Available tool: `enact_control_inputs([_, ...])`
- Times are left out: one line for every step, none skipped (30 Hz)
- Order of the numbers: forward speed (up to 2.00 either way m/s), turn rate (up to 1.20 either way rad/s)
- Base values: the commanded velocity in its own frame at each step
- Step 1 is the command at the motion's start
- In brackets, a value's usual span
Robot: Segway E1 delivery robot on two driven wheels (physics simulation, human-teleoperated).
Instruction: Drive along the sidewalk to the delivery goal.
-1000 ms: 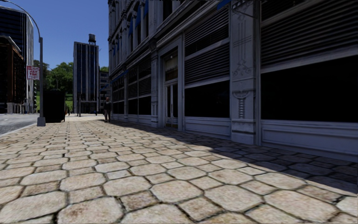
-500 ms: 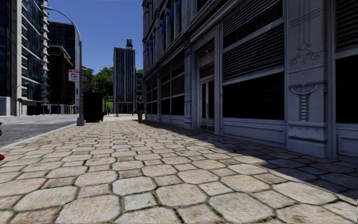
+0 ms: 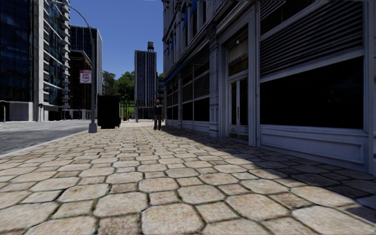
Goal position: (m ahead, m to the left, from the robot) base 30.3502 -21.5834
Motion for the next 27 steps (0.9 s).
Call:
enact_control_inputs([2.0, 0.02])
enact_control_inputs([2.0, 0.01])
enact_control_inputs([2.0, 0.01])
enact_control_inputs([2.0, 0.01])
enact_control_inputs([2.0, 0.01])
enact_control_inputs([2.0, 0.01])
enact_control_inputs([2.0, 0.01])
enact_control_inputs([2.0, 0.01])
enact_control_inputs([2.0, 0.01])
enact_control_inputs([2.0, 0.01])
enact_control_inputs([2.0, 0.0])
enact_control_inputs([2.0, 0.0])
enact_control_inputs([2.0, 0.0])
enact_control_inputs([2.0, 0.0])
enact_control_inputs([2.0, 0.0])
enact_control_inputs([2.0, 0.0])
enact_control_inputs([2.0, 0.0])
enact_control_inputs([2.0, 0.0])
enact_control_inputs([2.0, 0.0])
enact_control_inputs([2.0, 0.0])
enact_control_inputs([2.0, 0.0])
enact_control_inputs([1.96, 0.0])
enact_control_inputs([1.94, 0.0])
enact_control_inputs([1.94, 0.0])
enact_control_inputs([1.94, 0.0])
enact_control_inputs([1.93, 0.0])
enact_control_inputs([1.93, 0.0])
